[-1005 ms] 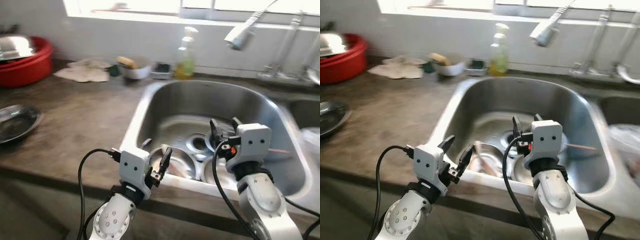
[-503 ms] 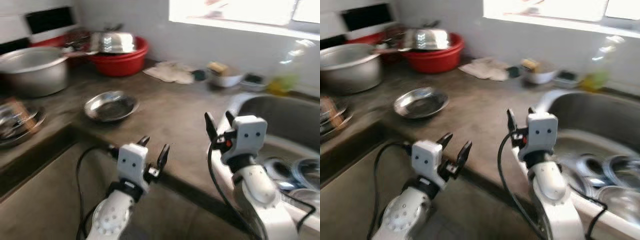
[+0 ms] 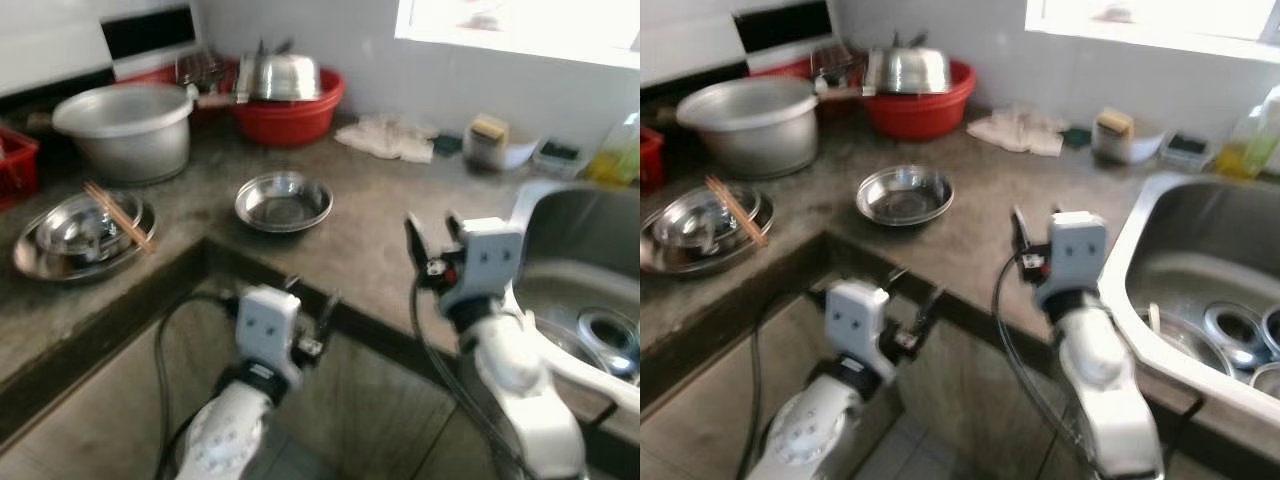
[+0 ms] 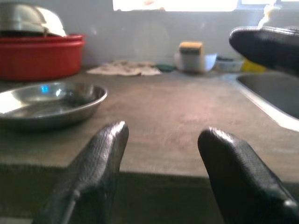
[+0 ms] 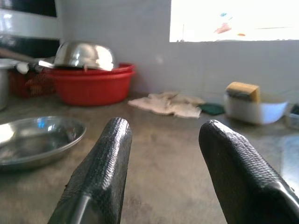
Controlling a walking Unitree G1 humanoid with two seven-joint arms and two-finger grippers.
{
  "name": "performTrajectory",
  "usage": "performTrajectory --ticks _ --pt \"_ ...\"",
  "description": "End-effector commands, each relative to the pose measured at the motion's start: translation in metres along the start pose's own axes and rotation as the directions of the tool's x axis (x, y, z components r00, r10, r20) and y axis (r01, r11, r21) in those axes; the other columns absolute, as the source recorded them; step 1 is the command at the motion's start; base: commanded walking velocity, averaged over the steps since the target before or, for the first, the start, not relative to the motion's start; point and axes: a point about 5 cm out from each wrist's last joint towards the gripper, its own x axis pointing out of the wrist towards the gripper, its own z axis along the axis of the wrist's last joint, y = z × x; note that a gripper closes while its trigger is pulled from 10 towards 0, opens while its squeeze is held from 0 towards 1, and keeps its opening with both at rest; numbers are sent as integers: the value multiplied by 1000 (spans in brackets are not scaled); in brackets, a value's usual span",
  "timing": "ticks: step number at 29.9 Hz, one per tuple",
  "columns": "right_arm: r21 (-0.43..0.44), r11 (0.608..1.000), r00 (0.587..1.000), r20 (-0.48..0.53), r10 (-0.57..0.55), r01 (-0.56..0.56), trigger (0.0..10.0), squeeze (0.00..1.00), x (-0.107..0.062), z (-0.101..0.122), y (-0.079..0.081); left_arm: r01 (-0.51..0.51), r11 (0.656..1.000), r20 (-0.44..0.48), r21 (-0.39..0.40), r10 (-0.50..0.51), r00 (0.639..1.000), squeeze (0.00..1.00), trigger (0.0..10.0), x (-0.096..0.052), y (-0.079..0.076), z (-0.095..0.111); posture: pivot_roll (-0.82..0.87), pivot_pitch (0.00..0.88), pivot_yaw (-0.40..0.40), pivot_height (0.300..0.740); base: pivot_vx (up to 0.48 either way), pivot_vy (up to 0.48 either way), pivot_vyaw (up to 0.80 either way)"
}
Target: Kitchen organization
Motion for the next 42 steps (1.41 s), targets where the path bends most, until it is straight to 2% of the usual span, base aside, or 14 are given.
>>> performTrajectory --ticks 1,7,13,21,35,42 --pt "10 1000 1000 12 22 -22 10000 0 2 4 6 -16 999 -6 28 16 1000 0 10000 -1 4 0 163 58 -35 740 0 0 0" --pt "12 998 998 31 61 -62 10000 0 4 6 9 -14 999 -9 33 15 1000 0 10000 -1 4 -1 163 59 -36 740 0 0 219" --pt "11 997 997 26 79 -79 10000 0 7 6 13 -14 999 -4 32 15 1000 0 10000 1 3 0 169 53 -42 740 0 0 746" --pt "25 997 998 10 67 -67 10000 0 13 4 9 -14 998 -12 69 14 1000 0 10000 1 4 -2 165 47 -42 740 107 0 0" --pt "30 994 995 3 102 -102 10000 0 16 3 11 -14 998 -21 62 15 1000 0 10000 0 3 -4 168 51 -41 740 331 0 0" --pt "25 994 994 0 107 -107 10000 0 19 3 11 -25 998 -31 61 27 999 0 10000 0 4 -6 169 61 -44 740 0 0 0"
